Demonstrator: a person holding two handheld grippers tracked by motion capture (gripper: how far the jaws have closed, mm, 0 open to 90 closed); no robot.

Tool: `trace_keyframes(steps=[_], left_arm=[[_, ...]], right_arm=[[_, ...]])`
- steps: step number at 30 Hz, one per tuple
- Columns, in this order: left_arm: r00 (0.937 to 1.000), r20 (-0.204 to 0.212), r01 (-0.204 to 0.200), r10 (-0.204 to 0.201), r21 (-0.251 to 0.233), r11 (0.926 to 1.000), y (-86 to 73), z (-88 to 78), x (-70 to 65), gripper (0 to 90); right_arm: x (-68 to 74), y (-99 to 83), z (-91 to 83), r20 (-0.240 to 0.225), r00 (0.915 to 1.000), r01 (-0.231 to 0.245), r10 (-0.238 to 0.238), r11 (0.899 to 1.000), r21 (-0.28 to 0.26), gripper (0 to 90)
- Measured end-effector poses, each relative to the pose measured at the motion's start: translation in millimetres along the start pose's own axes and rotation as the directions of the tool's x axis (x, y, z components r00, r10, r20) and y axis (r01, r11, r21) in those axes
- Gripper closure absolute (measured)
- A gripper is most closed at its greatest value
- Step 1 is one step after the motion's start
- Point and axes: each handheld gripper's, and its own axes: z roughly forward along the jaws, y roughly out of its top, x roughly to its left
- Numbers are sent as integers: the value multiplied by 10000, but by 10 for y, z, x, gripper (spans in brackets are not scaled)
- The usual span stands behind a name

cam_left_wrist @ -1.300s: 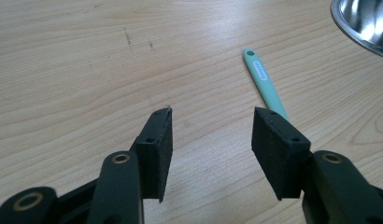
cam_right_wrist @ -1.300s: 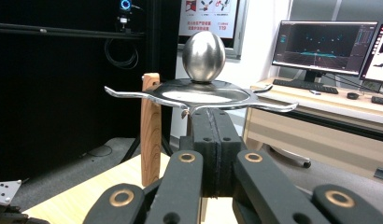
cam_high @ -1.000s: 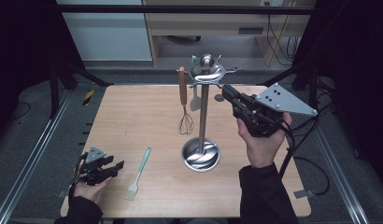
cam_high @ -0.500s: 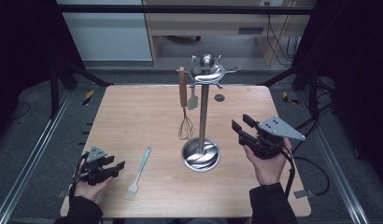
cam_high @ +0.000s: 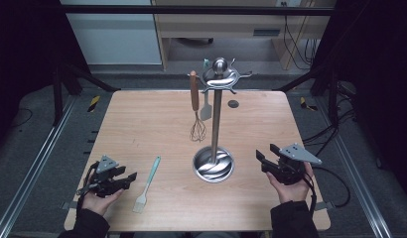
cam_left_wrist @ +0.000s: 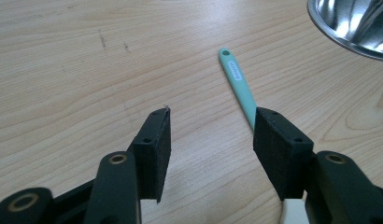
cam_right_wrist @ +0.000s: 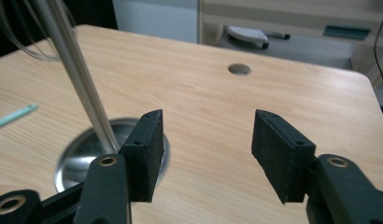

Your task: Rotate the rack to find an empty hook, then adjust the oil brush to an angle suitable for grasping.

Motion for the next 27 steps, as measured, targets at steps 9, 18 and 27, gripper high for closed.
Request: trace_keyframes(steps=[9,18,27], left_arm=[[9993,264,-272,262,394,9989,45,74,-134,477],[9971,422,-674,634,1032,9924,59,196,-263,505],[9967,526,-691,618,1518,9860,58,262,-286,555]], right_arm=[[-165,-313,-71,467,9988,-209,177,9974,690,440],[-245,-475,-122,844,9963,-255,160,9934,1120,444],[-241,-520,-83,843,9964,-229,118,9909,1324,455]])
